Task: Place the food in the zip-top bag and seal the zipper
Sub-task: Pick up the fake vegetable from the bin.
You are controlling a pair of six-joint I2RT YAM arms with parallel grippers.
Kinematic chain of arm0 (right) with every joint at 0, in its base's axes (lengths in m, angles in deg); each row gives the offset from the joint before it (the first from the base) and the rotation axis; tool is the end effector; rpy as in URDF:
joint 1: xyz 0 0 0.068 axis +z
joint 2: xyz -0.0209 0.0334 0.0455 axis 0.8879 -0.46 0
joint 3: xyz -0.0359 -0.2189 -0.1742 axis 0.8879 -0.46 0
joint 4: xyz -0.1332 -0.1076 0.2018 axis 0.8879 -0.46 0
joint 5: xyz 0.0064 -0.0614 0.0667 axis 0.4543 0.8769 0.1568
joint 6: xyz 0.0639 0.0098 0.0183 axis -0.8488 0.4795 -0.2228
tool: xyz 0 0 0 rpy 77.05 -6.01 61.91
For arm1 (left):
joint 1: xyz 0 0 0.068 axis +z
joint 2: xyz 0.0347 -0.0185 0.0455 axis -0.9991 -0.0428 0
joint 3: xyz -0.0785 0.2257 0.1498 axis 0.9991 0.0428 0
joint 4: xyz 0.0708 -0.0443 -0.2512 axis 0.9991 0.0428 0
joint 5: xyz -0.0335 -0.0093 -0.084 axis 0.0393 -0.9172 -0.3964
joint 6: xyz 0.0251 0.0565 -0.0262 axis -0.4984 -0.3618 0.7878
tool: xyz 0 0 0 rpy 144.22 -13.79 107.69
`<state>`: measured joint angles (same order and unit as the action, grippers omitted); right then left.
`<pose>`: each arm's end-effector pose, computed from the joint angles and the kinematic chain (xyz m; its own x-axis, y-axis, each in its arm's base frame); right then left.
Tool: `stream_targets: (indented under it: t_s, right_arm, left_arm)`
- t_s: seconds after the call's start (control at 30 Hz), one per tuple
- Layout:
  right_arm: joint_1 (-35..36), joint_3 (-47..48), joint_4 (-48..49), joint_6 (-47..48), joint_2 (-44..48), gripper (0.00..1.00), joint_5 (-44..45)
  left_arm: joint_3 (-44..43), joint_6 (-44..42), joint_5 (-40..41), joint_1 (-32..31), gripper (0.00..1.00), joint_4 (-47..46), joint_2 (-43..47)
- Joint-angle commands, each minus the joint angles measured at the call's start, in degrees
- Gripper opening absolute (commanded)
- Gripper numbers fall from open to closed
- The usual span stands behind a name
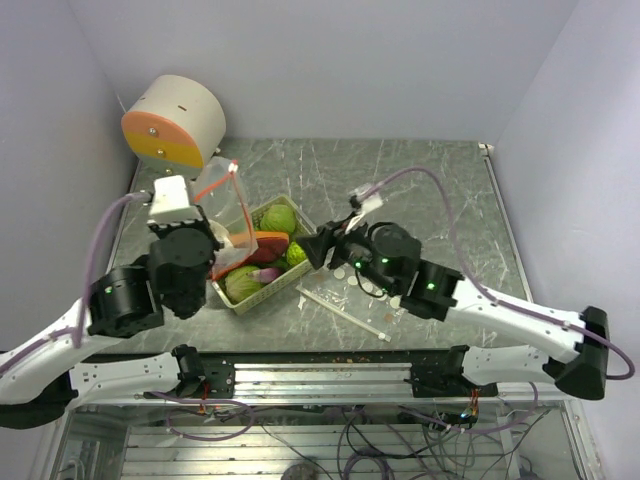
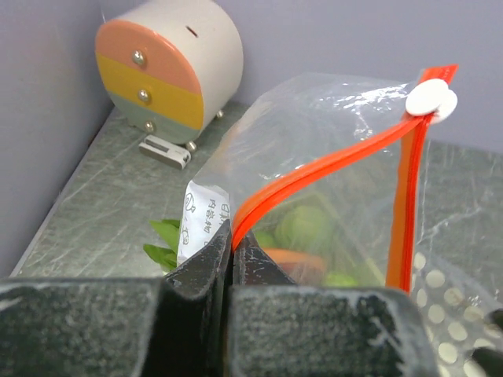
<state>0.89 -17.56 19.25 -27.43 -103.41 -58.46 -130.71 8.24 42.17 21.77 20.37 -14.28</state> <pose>0.1393 0.2411 0.3837 -0.3106 0.2529 -0.9163 -0.6358 0.6613 0.3981 0.0980 -0.0926 0.4427 -0.0631 -0.1661 -0.9841 -0.1509 0.9763 -0.1551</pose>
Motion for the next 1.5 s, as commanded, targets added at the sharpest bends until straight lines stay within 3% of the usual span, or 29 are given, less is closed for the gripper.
stream_targets:
  t_s: [0.0,0.23,0.47,0.7,0.97,1.1,1.13,1.23,1.3,1.47]
  right_arm:
    - [0.28,-2.66,1.38,2.96,-5.38,0.56,-2.81]
    - [0.81,-0.18,5.67,9.35,-19.18,0.59,-12.13]
    - [4.03,2.02,8.80,14.78,-25.32,0.63,-12.50]
    - [4.53,5.36,9.42,17.27,-31.11,0.77,-12.29]
    - [4.61,8.12,10.70,18.01,-37.34,0.75,-5.96]
    - [4.57,8.31,10.69,17.64,-38.29,0.64,-3.71]
    - [4.56,8.16,10.77,17.39,-38.09,0.57,-3.13]
    - [4.58,7.15,10.88,16.37,-36.42,0.17,-0.66]
    - [4.50,6.35,10.95,15.90,-34.55,0.03,1.41]
    - [4.52,5.52,8.06,15.68,-27.66,0.00,4.09]
  left_arm:
    - [-4.37,-3.05,4.09,-0.13,0.07,2.93,2.14]
    - [-3.69,-0.28,5.28,-0.13,0.07,7.07,4.14]
    - [-2.55,0.66,5.26,-0.12,0.07,8.45,6.00]
    - [-2.36,1.41,5.09,-0.15,0.07,9.37,6.75]
    - [-1.92,1.34,4.64,-0.14,0.07,9.01,7.15]
    - [-1.89,0.67,4.36,-0.15,0.07,8.19,6.99]
    - [-2.04,0.65,4.24,-0.09,0.07,8.29,6.87]
    - [-2.45,0.46,3.82,-0.10,0.07,7.86,6.47]
    - [-2.57,0.09,3.19,-0.12,0.07,7.05,6.23]
    - [-3.15,-0.10,1.25,-0.14,0.07,5.61,5.17]
